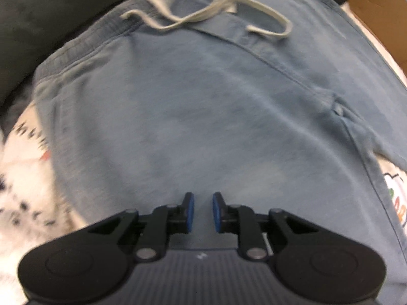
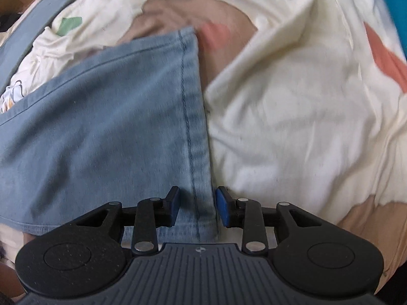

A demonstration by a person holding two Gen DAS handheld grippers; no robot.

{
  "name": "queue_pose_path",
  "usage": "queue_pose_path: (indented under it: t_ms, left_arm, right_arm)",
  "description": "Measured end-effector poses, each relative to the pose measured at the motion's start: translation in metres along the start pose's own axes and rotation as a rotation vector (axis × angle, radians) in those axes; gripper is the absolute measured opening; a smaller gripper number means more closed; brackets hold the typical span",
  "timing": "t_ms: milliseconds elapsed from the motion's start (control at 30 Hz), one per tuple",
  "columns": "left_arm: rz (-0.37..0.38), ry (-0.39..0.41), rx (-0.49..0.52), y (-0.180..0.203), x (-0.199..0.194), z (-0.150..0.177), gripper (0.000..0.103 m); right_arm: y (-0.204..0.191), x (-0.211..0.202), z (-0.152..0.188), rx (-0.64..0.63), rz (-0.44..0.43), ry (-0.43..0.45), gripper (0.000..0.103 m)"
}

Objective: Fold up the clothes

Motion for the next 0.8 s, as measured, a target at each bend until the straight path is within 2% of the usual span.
queue_pose_path:
  t_ms: [133,233,267,500,800]
  left_arm:
    - [-0.038,-0.004,-0.024,-0.024,-0.002,0.004,0.017]
    - [-0.056,-0.022,-0.055,-0.042,0.003,0.005,0.004]
    - [-0.063,-0.019,-0.069,-0.046,0.002,0.003,0.003]
    - [-0.120,0.039,-0.130,-0.072,-0.009,-0.019,0.004]
    - [-0.204,0.011,-0.162,-0.105,0.022,-0.036,0.003]
  right_arm:
    - [0.005,0.001,0.012,0.026,-0.027,-0.021,0.042]
    - [0.005,0.001,0.015,0.021,-0.028,-0.018,0.042]
    - [0.005,0.001,0.015,0.024,-0.026,-0.020,0.042]
    - [0.005,0.001,0.022,0.020,-0.024,-0.030,0.040]
    - [0.006,-0.005,0.025,0.017,0.019,-0.048,0.040]
Point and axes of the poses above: each gripper's, at about its wrist camera, not at the fingertips, and x roughly the way its jaws point, y to its right, z to its underside, the point moved 8 cm from there along x, roughly the way its jaws point, and after that the axes turned 10 degrees about -z, right-handed, at the moved point
